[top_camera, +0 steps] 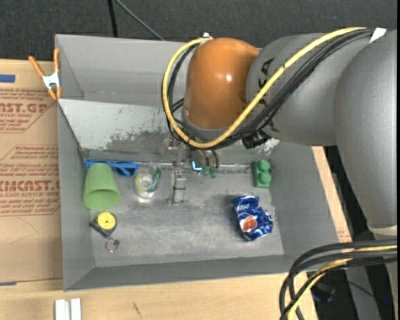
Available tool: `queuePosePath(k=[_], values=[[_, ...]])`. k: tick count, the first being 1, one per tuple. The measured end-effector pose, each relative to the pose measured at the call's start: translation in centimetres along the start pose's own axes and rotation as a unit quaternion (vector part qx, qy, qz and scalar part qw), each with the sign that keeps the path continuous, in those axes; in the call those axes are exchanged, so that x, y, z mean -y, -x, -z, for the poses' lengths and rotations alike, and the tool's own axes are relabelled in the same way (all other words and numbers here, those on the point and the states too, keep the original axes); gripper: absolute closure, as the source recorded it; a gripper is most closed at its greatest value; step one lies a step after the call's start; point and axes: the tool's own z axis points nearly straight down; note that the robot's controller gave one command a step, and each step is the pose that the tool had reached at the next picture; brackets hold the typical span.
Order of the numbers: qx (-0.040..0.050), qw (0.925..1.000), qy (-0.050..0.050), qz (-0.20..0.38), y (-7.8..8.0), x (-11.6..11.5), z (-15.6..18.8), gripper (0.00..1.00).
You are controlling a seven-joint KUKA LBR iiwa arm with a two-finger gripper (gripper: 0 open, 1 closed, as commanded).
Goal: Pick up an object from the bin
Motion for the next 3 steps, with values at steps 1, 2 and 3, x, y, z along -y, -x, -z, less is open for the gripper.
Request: queuePosePath(k=[1, 2, 3], values=[[0.0032, 0.9995, 0.001, -0.032, 1.0, -5.4, -11.0, 0.00], [0.0051, 0.9969, 0.002, -0.079, 0.7, -12.7, -7.5, 0.00], [0.0036, 0.9918, 0.001, -0.128, -0.2, -12.0, -7.2, 0.00]])
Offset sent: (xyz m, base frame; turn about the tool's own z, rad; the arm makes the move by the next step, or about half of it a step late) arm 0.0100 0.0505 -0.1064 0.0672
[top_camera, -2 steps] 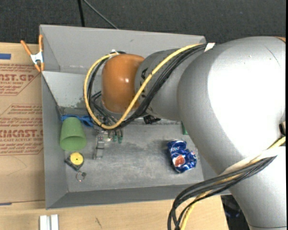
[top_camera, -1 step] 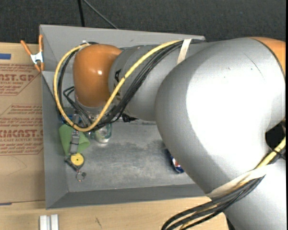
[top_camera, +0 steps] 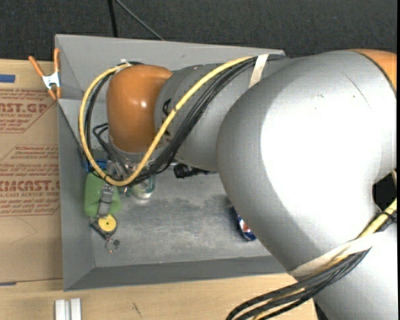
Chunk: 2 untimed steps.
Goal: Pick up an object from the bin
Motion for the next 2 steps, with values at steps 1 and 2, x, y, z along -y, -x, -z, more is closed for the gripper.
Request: queuePosePath(k=[1, 2], values=[[-0.0014, 0.9991, 0.000, -0.043, 0.19, 1.04, -3.54, 0.00], [-0.0005, 0.9991, 0.001, -0.042, 0.20, 0.91, -3.44, 0.00]])
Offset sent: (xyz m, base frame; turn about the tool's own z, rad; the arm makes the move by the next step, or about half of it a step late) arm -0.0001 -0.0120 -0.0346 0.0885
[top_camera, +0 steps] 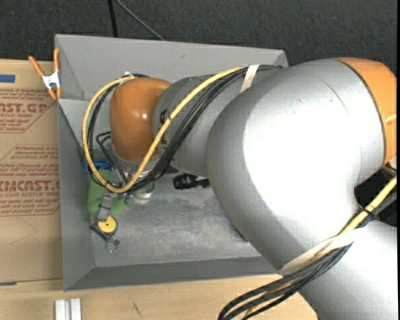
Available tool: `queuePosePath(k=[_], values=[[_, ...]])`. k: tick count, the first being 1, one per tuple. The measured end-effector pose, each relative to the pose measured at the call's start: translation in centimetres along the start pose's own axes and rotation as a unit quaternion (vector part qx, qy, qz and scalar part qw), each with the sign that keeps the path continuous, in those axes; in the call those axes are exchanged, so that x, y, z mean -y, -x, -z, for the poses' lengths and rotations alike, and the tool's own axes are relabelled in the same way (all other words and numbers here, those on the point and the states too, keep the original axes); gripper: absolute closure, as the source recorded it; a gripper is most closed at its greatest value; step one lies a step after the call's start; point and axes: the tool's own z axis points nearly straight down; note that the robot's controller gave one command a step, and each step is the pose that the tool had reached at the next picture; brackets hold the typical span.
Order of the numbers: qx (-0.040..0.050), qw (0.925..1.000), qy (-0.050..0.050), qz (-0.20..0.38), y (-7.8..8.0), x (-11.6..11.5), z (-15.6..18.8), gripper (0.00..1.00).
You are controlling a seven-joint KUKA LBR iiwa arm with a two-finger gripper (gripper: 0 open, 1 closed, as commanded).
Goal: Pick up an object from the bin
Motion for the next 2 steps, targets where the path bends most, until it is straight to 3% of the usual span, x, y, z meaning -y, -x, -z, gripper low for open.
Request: queuePosePath(k=[1, 2], values=[[0.0009, 1.0000, 0.001, 0.000, 0.1, 0.0, 0.1, 1.00], [0.0030, 1.0000, 0.002, 0.001, 0.2, -0.3, 7.8, 1.00]])
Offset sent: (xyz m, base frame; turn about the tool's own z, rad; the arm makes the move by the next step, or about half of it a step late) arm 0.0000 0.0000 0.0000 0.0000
